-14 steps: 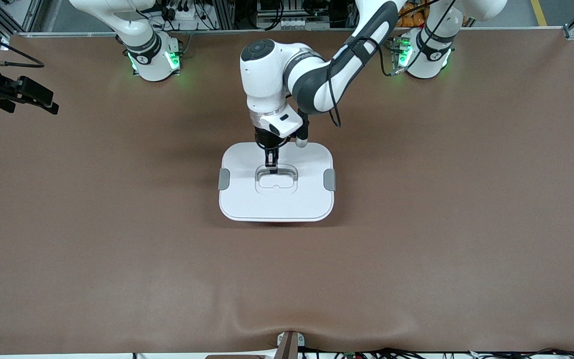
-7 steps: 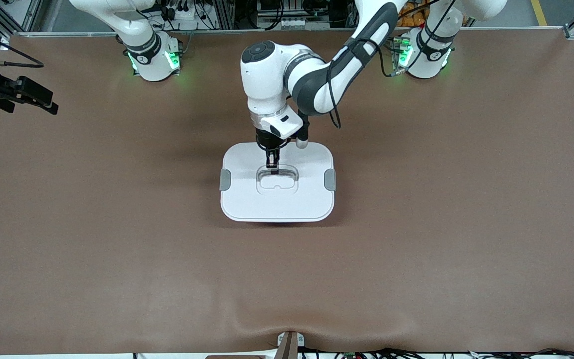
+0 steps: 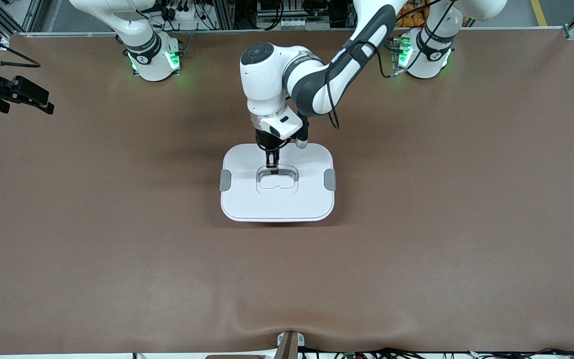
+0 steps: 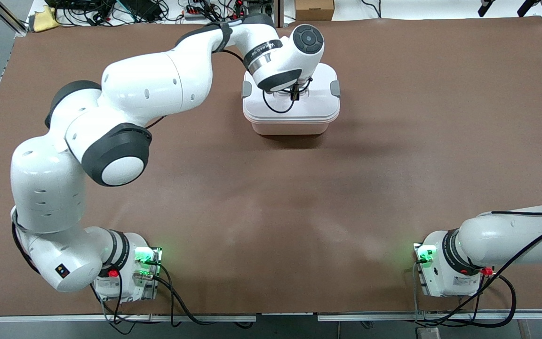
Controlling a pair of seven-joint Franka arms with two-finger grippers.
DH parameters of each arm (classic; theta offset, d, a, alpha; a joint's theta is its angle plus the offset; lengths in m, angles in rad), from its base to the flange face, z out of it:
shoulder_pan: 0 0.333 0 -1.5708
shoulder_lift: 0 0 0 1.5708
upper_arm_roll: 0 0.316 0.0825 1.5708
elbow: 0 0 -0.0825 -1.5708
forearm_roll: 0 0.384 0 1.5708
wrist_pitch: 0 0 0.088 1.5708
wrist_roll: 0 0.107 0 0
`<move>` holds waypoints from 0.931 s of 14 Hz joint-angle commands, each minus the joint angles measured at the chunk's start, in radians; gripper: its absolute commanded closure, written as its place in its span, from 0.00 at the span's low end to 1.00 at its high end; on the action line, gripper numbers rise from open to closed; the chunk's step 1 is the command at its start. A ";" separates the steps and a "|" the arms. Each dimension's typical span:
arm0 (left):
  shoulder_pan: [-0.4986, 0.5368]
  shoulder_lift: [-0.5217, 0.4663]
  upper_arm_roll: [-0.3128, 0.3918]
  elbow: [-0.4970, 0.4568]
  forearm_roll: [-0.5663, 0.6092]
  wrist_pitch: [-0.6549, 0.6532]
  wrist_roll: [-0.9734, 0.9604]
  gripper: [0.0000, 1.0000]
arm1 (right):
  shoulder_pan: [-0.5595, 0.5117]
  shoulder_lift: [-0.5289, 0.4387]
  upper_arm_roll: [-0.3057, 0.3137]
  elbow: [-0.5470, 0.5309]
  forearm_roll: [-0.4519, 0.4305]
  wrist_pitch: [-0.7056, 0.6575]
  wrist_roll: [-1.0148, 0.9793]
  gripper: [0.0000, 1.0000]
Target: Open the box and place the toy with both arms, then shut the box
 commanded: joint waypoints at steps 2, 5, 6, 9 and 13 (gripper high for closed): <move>-0.011 0.020 0.001 0.001 0.057 0.009 -0.143 1.00 | -0.008 -0.020 0.003 -0.012 -0.030 0.005 -0.053 0.00; -0.021 0.020 0.001 -0.001 0.058 0.009 -0.168 1.00 | -0.008 -0.020 0.003 -0.012 -0.028 -0.001 -0.052 0.00; -0.030 0.020 0.001 -0.004 0.058 0.009 -0.177 1.00 | -0.008 -0.020 0.003 -0.012 -0.028 -0.003 -0.052 0.00; -0.038 0.019 0.001 -0.015 0.057 0.007 -0.202 1.00 | -0.009 -0.020 0.003 -0.013 -0.027 -0.004 -0.052 0.00; -0.036 0.020 0.001 -0.015 0.057 0.007 -0.208 1.00 | -0.009 -0.020 0.003 -0.013 -0.027 -0.004 -0.050 0.00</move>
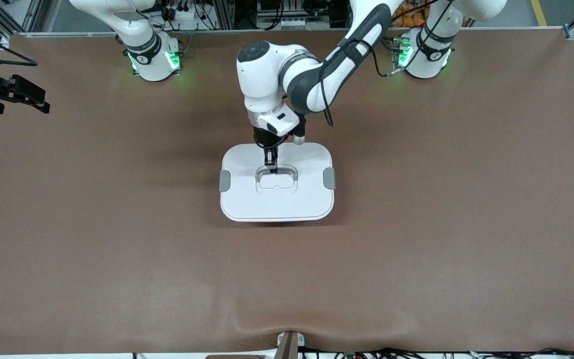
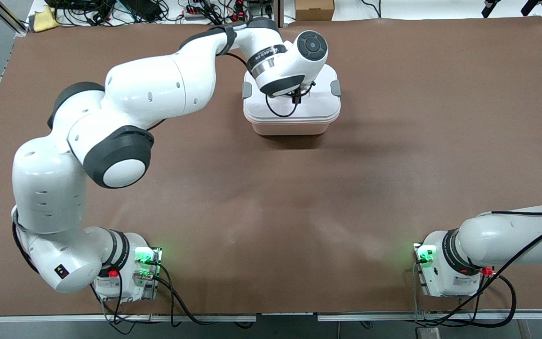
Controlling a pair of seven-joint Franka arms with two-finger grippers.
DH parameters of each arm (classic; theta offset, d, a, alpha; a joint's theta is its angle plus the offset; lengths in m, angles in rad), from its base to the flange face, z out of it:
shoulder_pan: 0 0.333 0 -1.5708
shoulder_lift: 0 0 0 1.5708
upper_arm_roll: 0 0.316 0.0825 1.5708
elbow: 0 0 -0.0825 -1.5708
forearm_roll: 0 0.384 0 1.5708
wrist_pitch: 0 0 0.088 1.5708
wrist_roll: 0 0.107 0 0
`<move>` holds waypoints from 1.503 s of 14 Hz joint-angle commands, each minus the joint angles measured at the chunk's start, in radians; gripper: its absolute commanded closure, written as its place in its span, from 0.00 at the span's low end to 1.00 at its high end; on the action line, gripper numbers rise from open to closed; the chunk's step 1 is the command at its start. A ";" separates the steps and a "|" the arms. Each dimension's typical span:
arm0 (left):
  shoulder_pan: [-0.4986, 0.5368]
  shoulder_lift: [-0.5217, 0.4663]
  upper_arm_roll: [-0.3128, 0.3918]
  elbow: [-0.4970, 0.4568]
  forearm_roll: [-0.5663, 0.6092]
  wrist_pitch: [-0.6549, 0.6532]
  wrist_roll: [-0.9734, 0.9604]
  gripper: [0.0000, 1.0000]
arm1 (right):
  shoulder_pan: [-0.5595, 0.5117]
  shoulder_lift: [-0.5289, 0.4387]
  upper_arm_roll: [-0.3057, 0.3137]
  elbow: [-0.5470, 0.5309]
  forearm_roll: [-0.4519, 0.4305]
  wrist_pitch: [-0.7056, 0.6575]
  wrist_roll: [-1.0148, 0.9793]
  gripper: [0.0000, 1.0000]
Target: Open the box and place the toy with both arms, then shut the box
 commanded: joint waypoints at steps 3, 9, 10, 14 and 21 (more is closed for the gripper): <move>-0.008 0.008 0.000 -0.002 0.033 0.000 -0.174 0.00 | -0.008 -0.020 0.005 -0.013 -0.018 -0.003 -0.010 0.00; -0.005 -0.007 0.000 0.002 0.034 -0.007 -0.168 0.00 | -0.008 -0.020 0.005 -0.013 -0.017 -0.005 -0.010 0.00; -0.005 -0.007 0.000 0.002 0.034 -0.007 -0.168 0.00 | -0.008 -0.020 0.005 -0.013 -0.017 -0.008 -0.010 0.00; 0.004 -0.027 0.000 0.003 0.034 -0.022 -0.160 0.00 | -0.008 -0.020 0.005 -0.013 -0.015 -0.012 -0.010 0.00; 0.084 -0.131 -0.006 -0.003 0.010 -0.065 -0.010 0.00 | -0.010 -0.020 0.005 -0.013 -0.012 -0.011 -0.013 0.00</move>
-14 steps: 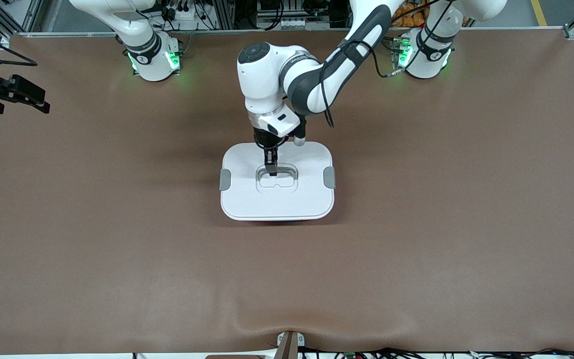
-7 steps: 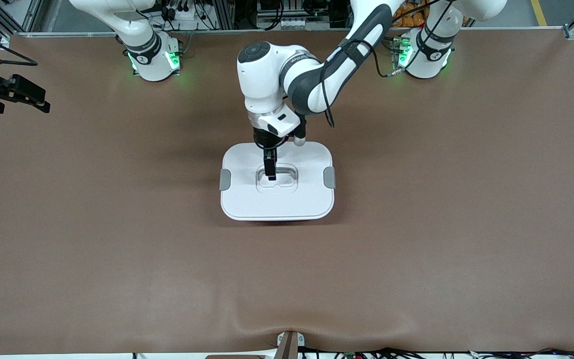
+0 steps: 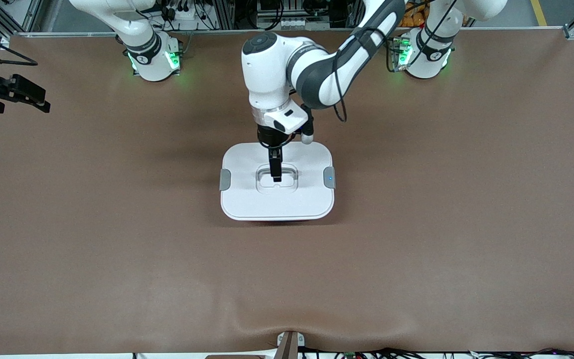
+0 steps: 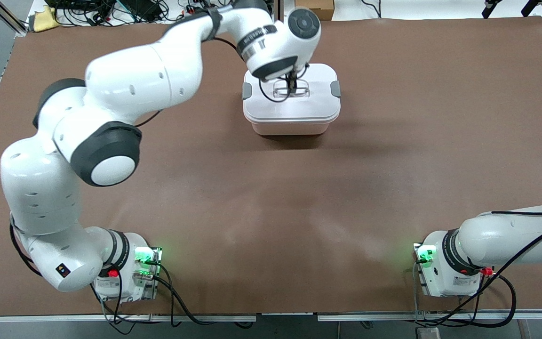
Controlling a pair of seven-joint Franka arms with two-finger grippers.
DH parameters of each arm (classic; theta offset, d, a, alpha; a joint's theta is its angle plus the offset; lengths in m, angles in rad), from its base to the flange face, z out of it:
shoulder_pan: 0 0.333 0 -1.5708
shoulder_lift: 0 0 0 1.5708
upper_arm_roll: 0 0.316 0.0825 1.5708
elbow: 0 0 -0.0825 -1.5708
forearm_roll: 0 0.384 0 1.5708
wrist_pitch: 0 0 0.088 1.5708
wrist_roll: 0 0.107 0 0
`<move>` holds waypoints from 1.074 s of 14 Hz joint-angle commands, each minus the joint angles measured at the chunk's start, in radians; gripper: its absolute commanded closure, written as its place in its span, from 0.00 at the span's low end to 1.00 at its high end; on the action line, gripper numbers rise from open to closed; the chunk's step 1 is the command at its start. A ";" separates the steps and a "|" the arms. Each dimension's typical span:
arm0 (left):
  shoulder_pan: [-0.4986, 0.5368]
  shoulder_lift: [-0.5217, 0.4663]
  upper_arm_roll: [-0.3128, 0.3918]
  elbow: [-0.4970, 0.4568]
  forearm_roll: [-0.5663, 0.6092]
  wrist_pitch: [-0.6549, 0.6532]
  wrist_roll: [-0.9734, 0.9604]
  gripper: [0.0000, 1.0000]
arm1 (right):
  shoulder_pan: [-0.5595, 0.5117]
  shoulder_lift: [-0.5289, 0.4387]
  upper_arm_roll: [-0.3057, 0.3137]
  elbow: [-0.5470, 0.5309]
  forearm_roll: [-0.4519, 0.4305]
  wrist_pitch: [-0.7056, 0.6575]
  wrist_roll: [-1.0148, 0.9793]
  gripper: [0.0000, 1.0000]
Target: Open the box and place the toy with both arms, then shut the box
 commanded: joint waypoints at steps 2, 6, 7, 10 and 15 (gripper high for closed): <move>0.098 -0.093 -0.016 -0.031 0.005 -0.071 0.029 0.00 | -0.009 -0.020 0.005 -0.013 -0.012 -0.003 -0.011 0.00; 0.236 -0.187 -0.018 -0.088 -0.133 -0.103 0.267 0.00 | -0.009 -0.020 0.005 -0.013 -0.011 -0.003 -0.011 0.00; 0.273 -0.214 -0.018 -0.109 -0.151 -0.103 0.321 0.00 | -0.009 -0.020 0.005 -0.013 -0.011 -0.003 -0.011 0.00; 0.377 -0.293 -0.019 -0.137 -0.245 -0.103 0.498 0.00 | -0.009 -0.020 0.005 -0.013 -0.009 -0.003 -0.011 0.00; 0.534 -0.475 -0.018 -0.310 -0.384 -0.103 0.861 0.00 | -0.009 -0.020 0.004 -0.013 -0.008 -0.005 -0.011 0.00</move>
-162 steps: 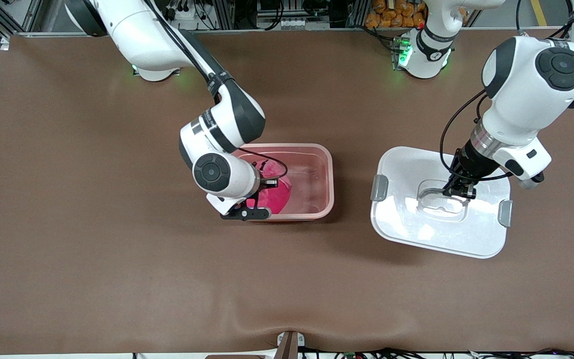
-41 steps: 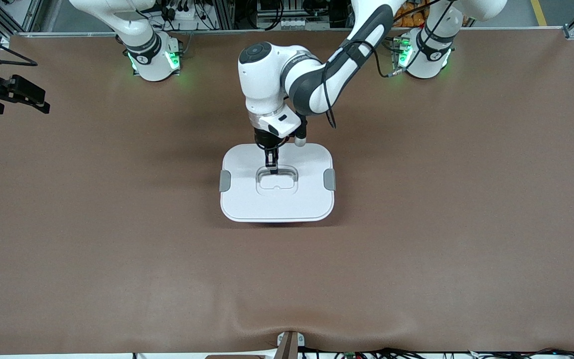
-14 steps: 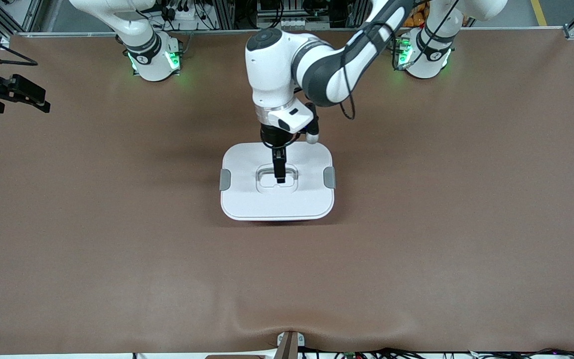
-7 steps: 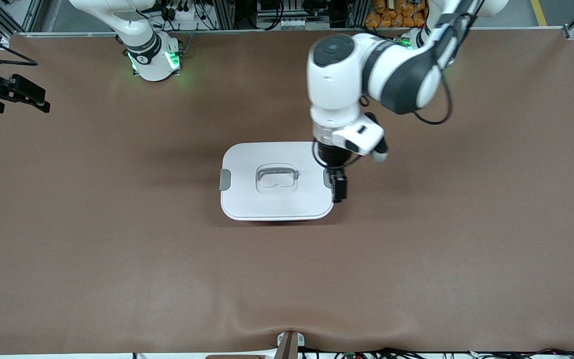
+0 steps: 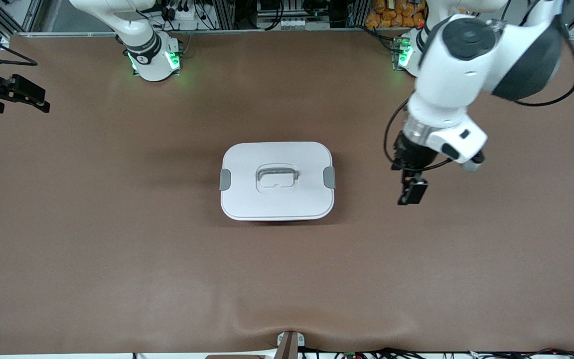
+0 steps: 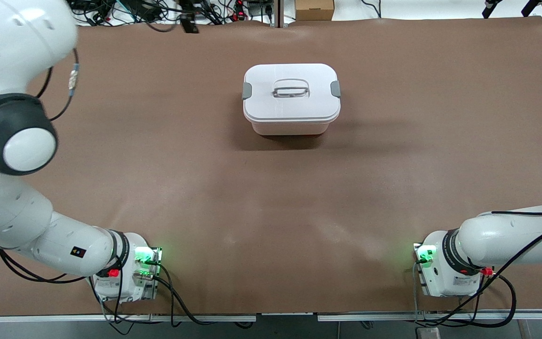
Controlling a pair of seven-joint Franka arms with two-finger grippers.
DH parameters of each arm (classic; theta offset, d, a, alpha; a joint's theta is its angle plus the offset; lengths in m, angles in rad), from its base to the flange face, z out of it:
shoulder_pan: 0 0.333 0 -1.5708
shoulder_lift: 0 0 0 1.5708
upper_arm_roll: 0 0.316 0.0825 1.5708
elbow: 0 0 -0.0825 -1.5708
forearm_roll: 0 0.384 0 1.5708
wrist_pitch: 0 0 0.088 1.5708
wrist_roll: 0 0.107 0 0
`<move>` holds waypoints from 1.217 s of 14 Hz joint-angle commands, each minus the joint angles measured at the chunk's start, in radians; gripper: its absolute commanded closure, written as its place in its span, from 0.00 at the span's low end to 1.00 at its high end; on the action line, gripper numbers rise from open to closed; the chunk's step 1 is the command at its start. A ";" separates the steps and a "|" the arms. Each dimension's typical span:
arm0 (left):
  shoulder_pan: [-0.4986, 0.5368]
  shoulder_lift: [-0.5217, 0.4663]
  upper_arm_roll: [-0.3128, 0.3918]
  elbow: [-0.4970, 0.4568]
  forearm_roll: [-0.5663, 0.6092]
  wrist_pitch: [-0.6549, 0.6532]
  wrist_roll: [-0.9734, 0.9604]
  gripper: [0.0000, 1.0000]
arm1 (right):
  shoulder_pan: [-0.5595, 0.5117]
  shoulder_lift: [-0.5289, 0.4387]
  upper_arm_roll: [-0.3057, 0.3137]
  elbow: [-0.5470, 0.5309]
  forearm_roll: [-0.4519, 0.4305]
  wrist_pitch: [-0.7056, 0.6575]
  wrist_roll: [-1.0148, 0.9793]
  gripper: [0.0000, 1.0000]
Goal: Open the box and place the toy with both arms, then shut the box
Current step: 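Release the lid handle and raise the left gripper away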
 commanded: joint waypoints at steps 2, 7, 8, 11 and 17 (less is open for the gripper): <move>0.078 -0.169 -0.011 -0.185 -0.085 0.008 0.206 0.00 | -0.009 -0.020 0.004 -0.013 -0.008 -0.003 -0.011 0.00; 0.153 -0.247 -0.009 -0.267 -0.131 0.006 0.474 0.00 | -0.010 -0.020 0.004 -0.013 -0.008 -0.005 -0.011 0.00; 0.164 -0.245 -0.009 -0.264 -0.134 -0.008 0.549 0.00 | -0.009 -0.020 0.004 -0.013 -0.008 -0.005 -0.013 0.00; 0.205 -0.245 -0.006 -0.252 -0.137 -0.051 0.738 0.00 | -0.009 -0.020 0.004 -0.013 -0.008 -0.003 -0.013 0.00; 0.233 -0.159 0.049 -0.066 -0.151 -0.259 1.152 0.00 | -0.009 -0.020 0.004 -0.013 -0.008 -0.003 -0.013 0.00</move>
